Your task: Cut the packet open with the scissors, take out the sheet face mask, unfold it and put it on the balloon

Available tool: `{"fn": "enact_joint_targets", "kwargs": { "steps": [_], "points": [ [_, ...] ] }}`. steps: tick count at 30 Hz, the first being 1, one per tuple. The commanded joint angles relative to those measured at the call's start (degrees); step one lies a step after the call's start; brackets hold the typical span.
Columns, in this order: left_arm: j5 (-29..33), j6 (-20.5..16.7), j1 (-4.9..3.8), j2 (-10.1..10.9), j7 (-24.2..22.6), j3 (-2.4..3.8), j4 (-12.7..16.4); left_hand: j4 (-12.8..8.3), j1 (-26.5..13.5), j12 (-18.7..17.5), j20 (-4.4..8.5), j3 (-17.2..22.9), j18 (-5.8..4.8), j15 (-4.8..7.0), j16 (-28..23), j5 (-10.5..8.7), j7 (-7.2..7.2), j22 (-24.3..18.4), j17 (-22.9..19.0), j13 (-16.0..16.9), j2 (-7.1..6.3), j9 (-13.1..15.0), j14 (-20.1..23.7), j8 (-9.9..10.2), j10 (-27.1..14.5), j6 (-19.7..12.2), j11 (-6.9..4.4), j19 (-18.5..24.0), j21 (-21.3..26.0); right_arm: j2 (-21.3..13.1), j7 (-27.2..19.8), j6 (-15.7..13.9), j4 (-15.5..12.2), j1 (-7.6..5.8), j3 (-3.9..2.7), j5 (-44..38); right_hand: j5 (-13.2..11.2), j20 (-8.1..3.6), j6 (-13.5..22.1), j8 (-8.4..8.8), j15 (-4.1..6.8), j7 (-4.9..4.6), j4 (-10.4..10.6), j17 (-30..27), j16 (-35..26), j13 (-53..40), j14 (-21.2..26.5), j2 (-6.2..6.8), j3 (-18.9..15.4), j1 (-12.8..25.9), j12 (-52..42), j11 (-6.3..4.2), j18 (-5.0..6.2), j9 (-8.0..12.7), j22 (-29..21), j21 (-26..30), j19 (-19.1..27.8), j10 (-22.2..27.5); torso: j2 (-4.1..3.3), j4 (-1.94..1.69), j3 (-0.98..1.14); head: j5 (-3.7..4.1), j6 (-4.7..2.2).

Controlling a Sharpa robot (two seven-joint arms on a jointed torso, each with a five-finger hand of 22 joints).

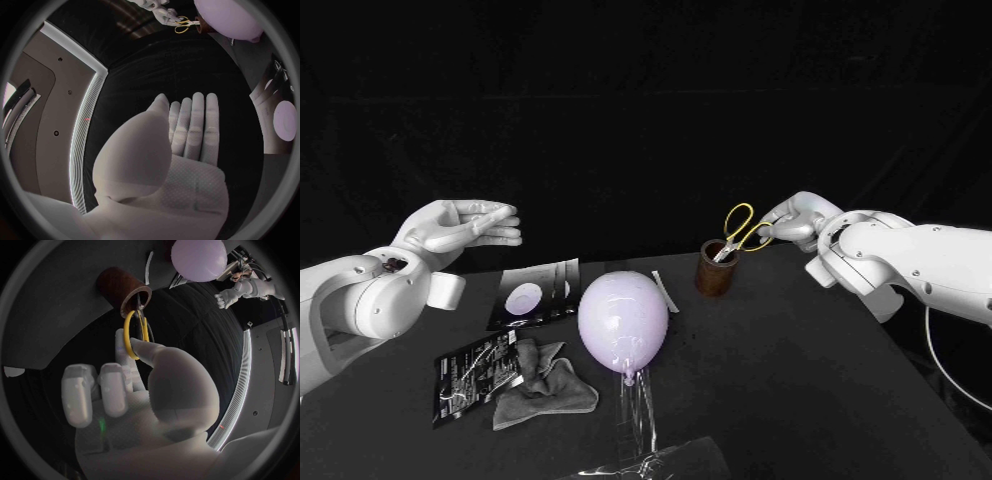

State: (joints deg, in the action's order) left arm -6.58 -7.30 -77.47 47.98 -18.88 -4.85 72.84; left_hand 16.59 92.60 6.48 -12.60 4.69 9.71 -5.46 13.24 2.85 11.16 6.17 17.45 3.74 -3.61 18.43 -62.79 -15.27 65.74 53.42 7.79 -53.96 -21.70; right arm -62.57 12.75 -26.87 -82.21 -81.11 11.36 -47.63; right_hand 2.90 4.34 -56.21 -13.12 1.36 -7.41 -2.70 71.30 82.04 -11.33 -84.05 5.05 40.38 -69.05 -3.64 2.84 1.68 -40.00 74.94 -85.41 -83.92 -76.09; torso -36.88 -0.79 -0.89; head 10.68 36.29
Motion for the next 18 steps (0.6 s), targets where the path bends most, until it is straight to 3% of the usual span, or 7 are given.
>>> {"fn": "enact_joint_targets", "kwargs": {
  "steps": [1,5,6,8,14,18],
  "points": [
    [0.45,0.00,-0.03,-0.01,-0.77,0.06,0.18,0.03,0.28,-0.27,0.00,0.41,0.80,0.09,0.24,0.02,0.14,0.05,0.10,-0.06,-0.17,-0.06,-0.41,0.16,0.49,0.37,0.04,-0.52,-0.31,0.46,-2.34,-0.99,-0.40,0.23,-0.04,0.41,0.24,1.02,1.75,1.81,-1.02,-1.02,0.36,-1.24,-0.71,0.88,-2.50,2.00,-1.42,0.73,0.21,1.20,0.15,1.19,9.93,0.96,-1.37,2.94,0.04,0.02,-0.06,0.06,0.08],
    [0.44,0.06,-0.03,-0.01,-0.73,0.06,0.19,0.03,0.28,-0.28,0.00,0.41,0.80,0.09,0.24,0.02,0.14,0.05,0.11,-0.06,-0.17,-0.06,-0.40,0.16,0.49,0.37,0.04,-0.52,-0.31,0.85,-3.30,-0.62,-0.56,0.47,-0.04,0.87,0.49,1.83,3.29,3.56,-1.96,-2.15,0.58,-3.04,-1.51,2.12,-2.04,4.00,-2.53,1.49,0.24,2.41,0.62,2.32,8.56,2.53,-0.08,6.32,0.06,-0.02,-0.05,0.11,0.07],
    [0.44,0.08,-0.03,-0.01,-0.72,0.06,0.20,0.03,0.28,-0.28,0.00,0.41,0.80,0.09,0.24,0.02,0.14,0.05,0.11,-0.06,-0.17,-0.06,-0.40,0.16,0.49,0.37,0.04,-0.52,-0.31,0.96,-3.51,-0.44,-0.58,0.54,-0.03,0.95,0.93,2.44,4.33,4.66,-2.75,-2.93,0.68,-4.95,-2.45,3.22,-1.50,5.67,-3.48,2.13,0.26,3.33,1.16,3.08,6.93,4.40,1.43,9.65,0.07,-0.03,-0.05,0.11,0.07],
    [0.44,0.13,-0.03,0.00,-0.68,0.06,0.23,0.04,0.27,-0.37,0.01,0.46,0.79,0.06,0.21,0.02,0.18,0.04,0.12,-0.07,-0.21,-0.10,-0.37,0.22,0.48,0.36,0.08,-0.51,-0.30,1.11,-3.78,-0.21,-0.57,0.63,-0.03,1.05,1.20,3.12,5.40,6.04,-3.15,-3.26,0.70,-5.99,-2.93,4.26,-1.18,6.45,-4.35,1.92,-0.01,3.75,1.53,4.18,5.99,5.56,2.27,11.12,0.07,-0.01,-0.05,0.12,0.12],
    [0.43,0.21,-0.03,0.09,-0.60,0.06,0.33,0.04,0.27,-0.37,0.01,0.46,0.79,0.06,0.21,0.02,0.18,0.04,0.12,-0.07,-0.21,-0.10,-0.37,0.22,0.48,0.36,0.08,-0.51,-0.30,1.23,-4.39,-0.36,-0.34,0.77,-0.02,1.08,1.33,4.06,6.48,7.85,-4.02,-4.30,0.55,-8.42,-3.98,6.31,-0.50,7.26,-6.44,1.16,0.07,4.86,2.19,5.82,4.01,7.99,3.89,14.86,0.06,0.02,-0.03,0.17,0.10],
    [0.42,0.21,-0.03,0.11,-0.58,0.06,0.36,0.04,0.27,-0.37,0.01,0.46,0.79,0.06,0.21,0.02,0.18,0.04,0.12,-0.07,-0.21,-0.10,-0.37,0.22,0.48,0.36,0.08,-0.51,-0.30,1.21,-5.01,-0.29,-0.38,0.79,-0.02,1.11,1.40,4.31,7.07,8.48,-4.24,-4.47,0.56,-9.66,-4.54,6.95,-0.15,7.52,-7.46,1.07,0.04,5.12,2.48,6.36,3.15,9.05,4.59,16.29,0.08,0.06,-0.03,0.14,0.12]
  ]
}}
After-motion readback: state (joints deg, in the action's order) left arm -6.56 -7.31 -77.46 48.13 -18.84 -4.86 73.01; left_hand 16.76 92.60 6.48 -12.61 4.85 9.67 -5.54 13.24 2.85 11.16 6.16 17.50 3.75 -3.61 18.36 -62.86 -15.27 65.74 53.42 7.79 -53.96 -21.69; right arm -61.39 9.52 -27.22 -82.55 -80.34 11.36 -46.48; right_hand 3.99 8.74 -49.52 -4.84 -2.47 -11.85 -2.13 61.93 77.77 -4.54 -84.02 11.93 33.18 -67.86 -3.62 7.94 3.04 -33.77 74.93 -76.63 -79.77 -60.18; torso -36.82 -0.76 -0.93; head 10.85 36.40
